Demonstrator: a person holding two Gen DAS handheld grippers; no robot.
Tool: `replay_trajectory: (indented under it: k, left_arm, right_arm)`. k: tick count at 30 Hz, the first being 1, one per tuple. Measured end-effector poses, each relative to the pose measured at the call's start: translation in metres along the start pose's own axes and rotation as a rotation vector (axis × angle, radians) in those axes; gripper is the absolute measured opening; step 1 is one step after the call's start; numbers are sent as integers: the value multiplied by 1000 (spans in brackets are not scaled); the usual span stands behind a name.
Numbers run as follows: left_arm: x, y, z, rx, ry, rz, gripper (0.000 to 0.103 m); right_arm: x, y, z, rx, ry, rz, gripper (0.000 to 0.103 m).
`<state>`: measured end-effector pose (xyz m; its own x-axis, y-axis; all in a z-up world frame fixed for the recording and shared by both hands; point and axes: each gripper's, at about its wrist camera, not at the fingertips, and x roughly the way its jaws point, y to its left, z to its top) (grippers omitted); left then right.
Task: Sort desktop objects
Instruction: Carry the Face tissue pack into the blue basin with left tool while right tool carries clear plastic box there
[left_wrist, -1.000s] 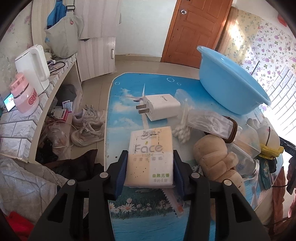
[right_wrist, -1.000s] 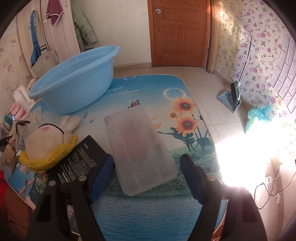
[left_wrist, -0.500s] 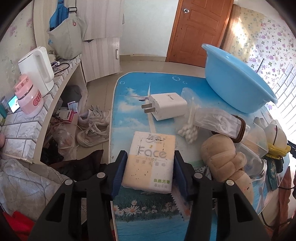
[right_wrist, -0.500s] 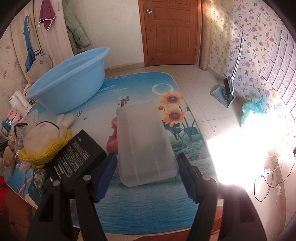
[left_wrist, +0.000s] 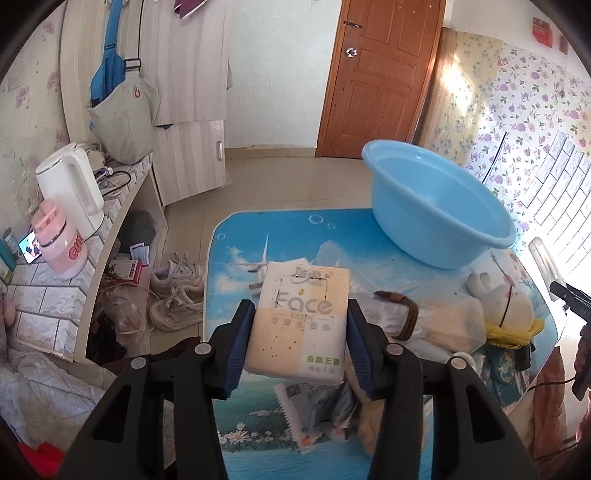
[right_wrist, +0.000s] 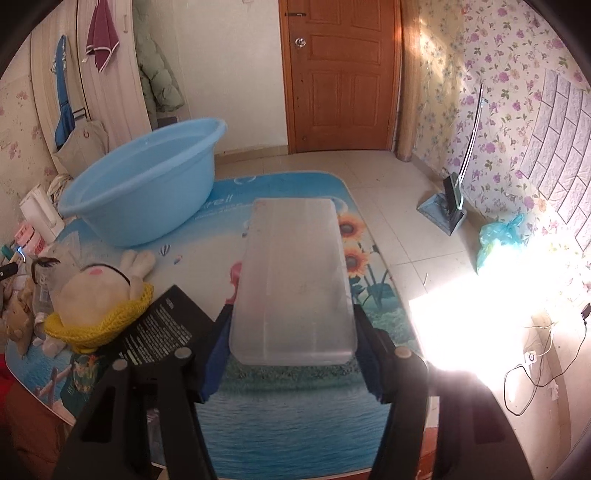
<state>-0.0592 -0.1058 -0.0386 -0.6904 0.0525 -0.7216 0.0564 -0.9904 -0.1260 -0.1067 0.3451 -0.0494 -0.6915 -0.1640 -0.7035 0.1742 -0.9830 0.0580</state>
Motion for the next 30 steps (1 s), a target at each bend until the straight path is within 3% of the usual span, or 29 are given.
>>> replay_trajectory:
  k: [8,16,25,28,30]
  left_arm:
    - [-5,-61,49,69,-70,-97,47]
    - [35,-134,74,138,-30,-184,47]
    - [77,-172,78,206,5,-188,49]
    - [81,-173,78,207,9,-187,57]
    - [79,-172,75,206,3,-182,69]
  right_arm:
    - [-42,20,38,-5,-150,93,60]
    - [-25,64,57,-56,-155,232,60]
    - [-1,83,76,-77,-158,288,60]
    - [7,87,82,-89,-157,284,60]
    - [13,87,85,-91,-146,291,60]
